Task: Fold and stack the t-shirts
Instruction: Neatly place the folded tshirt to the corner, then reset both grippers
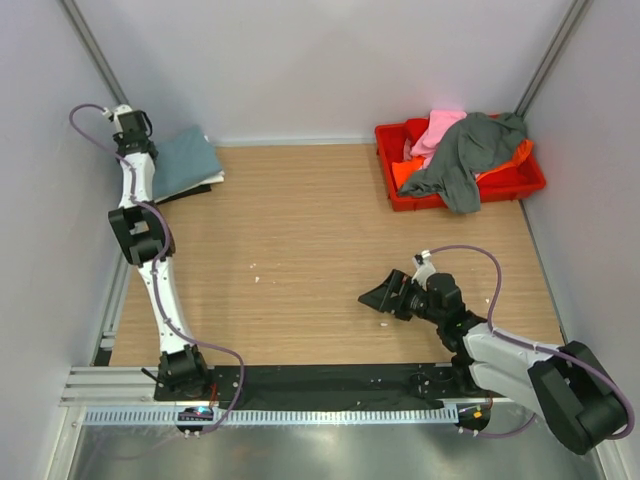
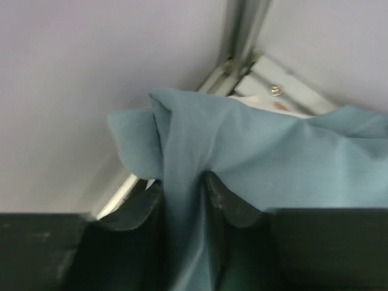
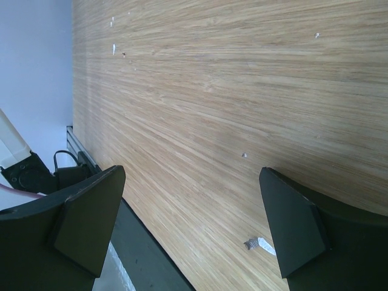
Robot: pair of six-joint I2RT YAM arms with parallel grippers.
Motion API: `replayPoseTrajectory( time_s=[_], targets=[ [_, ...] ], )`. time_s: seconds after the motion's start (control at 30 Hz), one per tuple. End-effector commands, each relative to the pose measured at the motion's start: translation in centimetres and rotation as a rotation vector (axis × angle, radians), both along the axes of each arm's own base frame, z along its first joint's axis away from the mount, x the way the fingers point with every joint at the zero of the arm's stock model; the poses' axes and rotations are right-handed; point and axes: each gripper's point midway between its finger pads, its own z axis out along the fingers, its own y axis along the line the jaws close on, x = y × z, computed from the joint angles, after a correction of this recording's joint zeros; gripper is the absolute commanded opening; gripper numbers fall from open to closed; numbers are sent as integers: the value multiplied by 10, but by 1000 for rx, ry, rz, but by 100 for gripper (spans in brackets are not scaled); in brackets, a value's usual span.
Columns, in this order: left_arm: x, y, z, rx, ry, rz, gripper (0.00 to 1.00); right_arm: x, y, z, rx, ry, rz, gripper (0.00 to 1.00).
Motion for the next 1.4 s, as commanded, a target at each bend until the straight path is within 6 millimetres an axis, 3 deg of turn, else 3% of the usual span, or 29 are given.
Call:
replayPoseTrajectory(
  time_s=[0.0,0.07,0.1,0.17,0.27,0.5,0.63,0.7,0.73,0.77,0.83,0.87,0.93,0.97,1.07,1.1,1.2,1.23,1.33,1.37],
  targets=[
    [-2,40,12,-3,-86,65,43,1,0,-5,-27,13,2,100],
    [-7,49,13,-19,-96,89,65,1,0,-7,-30,20,3,100],
    [-9,50,13,-28,-96,92,69,2,1,-6,-28,19,5,100],
    [-14,51,24,-48,-111,105,87,2,1,-6,-28,21,6,100],
    [-24,43,39,-46,-101,129,98,1,1,-5,-24,11,6,100],
    [-48,16,46,-16,-66,145,100,-2,-2,-1,-9,-15,0,100],
    [-71,-6,45,13,-17,126,100,-2,-2,5,5,-43,-3,100],
    [-71,-26,52,19,-24,96,99,-3,-3,5,5,-45,-5,100],
    [-72,-35,71,32,-46,71,100,-3,-3,6,8,-52,-4,100],
    [-71,-57,72,38,-30,18,99,-3,-3,6,9,-51,-5,100],
    [-71,-81,93,106,-12,-78,95,-3,-3,7,12,-55,-3,100],
    [-74,-105,114,140,-26,-131,89,-4,-3,7,12,-55,-2,100],
    [-78,-121,147,194,-94,-174,86,-4,-3,6,12,-53,-1,100],
    [-85,-131,181,224,-169,-202,85,-5,-3,7,16,-56,0,100],
    [-99,-137,233,255,-275,-219,84,-5,-4,7,15,-57,-3,100],
    [-109,-135,269,293,-337,-211,84,-6,-4,7,15,-58,-3,100],
    [-118,-129,320,402,-403,-206,84,-6,-4,6,14,-53,0,100],
    [-122,-125,348,431,-450,-184,85,-6,-3,6,17,-53,1,100],
    [-114,-113,381,472,-533,-169,89,-7,-2,4,12,-39,17,100],
    [-107,-111,383,481,-541,-184,91,-9,-1,2,9,-35,31,100]
  ],
)
